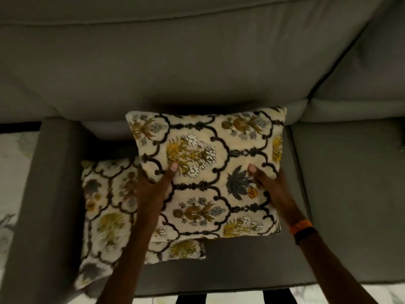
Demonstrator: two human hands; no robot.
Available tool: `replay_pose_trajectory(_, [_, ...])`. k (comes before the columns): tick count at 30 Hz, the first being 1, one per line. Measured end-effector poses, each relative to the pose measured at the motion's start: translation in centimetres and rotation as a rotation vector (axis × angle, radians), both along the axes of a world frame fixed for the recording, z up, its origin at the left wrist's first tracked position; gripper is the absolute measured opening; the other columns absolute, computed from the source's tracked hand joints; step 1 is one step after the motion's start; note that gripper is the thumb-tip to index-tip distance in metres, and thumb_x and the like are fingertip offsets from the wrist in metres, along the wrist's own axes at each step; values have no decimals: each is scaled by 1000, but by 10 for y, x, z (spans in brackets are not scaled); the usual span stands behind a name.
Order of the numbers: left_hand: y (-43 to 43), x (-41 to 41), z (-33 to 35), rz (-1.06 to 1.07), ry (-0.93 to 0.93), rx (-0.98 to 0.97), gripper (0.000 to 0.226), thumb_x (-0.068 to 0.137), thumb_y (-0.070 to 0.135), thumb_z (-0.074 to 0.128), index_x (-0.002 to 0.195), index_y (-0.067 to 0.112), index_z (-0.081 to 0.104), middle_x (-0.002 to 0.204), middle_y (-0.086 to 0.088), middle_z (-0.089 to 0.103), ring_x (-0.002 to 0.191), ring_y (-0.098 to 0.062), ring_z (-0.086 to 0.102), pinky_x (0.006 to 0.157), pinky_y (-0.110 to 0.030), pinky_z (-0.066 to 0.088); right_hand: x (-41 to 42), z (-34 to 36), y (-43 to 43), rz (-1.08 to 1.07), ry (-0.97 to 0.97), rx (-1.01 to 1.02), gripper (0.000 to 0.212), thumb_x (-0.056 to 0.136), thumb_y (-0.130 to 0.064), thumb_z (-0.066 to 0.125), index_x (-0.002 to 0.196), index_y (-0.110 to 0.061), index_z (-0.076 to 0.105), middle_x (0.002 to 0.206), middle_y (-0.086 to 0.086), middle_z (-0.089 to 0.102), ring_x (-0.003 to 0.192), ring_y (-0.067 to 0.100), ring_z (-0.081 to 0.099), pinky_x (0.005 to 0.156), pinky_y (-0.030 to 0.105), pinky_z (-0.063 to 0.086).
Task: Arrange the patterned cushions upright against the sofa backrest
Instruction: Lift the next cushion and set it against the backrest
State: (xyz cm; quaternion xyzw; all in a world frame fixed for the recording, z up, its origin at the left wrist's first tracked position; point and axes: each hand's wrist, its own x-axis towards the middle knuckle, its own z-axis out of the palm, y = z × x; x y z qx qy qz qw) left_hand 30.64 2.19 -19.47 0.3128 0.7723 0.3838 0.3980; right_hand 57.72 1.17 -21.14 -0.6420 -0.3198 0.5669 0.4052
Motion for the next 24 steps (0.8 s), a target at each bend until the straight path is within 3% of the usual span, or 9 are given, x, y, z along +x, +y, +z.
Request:
replay_pose_trajectory(2, [10,67,-7,-98,-38,32,85,81,27,82,152,22,37,139,11,48,131,-9,45,105,-27,35,64,4,-8,-10,-7,-31,52,83,-44,81,132,-36,65,124,-3,76,95,-9,78,77,18,65])
replay_pose_trajectory(5, [32,150,-22,-268,-127,133,80,79,34,84,142,45,37,132,32,48,120,8,50,108,-27,41,150,1,-7,-58,-65,7,65,81,-41,84,143,-35,66,138,-3,76,123,16,76,97,39,65])
replay_pose_trajectory(8, [55,222,-40,-426,-199,197,91,77,34,84,152,29,32,151,18,43,124,25,47,109,-7,39,229,-6,15,-91,-106,101,74,82,-23,80,153,-21,57,143,1,72,125,16,74,95,30,66])
replay_pose_trajectory(9, [63,229,-44,-438,-208,213,96,75,35,87,151,25,30,154,14,40,127,24,45,110,-7,39,241,-9,26,-92,-124,126,72,83,-19,79,151,-24,56,144,-1,71,125,13,74,98,31,65])
replay_pose_trajectory(13, [95,285,-76,-407,-165,297,119,62,66,88,155,38,18,165,-1,27,153,-17,32,126,-49,32,310,-30,68,-53,-150,173,72,93,-3,77,153,-27,47,151,0,65,134,14,68,105,33,62])
replay_pose_trajectory(15, [104,298,-87,-383,-169,295,118,57,72,87,150,51,17,166,-2,21,155,-19,28,126,-52,30,327,-39,85,-27,-179,191,76,93,2,77,159,-18,44,151,2,64,134,13,67,103,29,62])
replay_pose_trajectory(17, [103,308,-92,-353,-188,312,108,58,67,89,138,59,16,159,9,29,148,-1,36,123,-34,38,334,-47,95,-9,-207,206,75,92,7,76,158,-12,45,147,4,66,127,5,70,97,23,62])
replay_pose_trajectory(20, [101,315,-97,-378,-191,353,101,65,40,85,139,42,17,142,29,30,126,27,43,104,-3,41,335,-59,100,-23,-219,200,73,91,8,77,154,-14,47,142,0,67,116,-5,71,94,16,59])
replay_pose_trajectory(24, [103,309,-93,-375,-135,383,116,64,40,86,150,21,11,154,11,27,132,24,38,105,-3,40,318,-67,82,-123,-194,274,91,94,-5,78,168,-9,25,165,12,51,143,20,61,114,37,56])
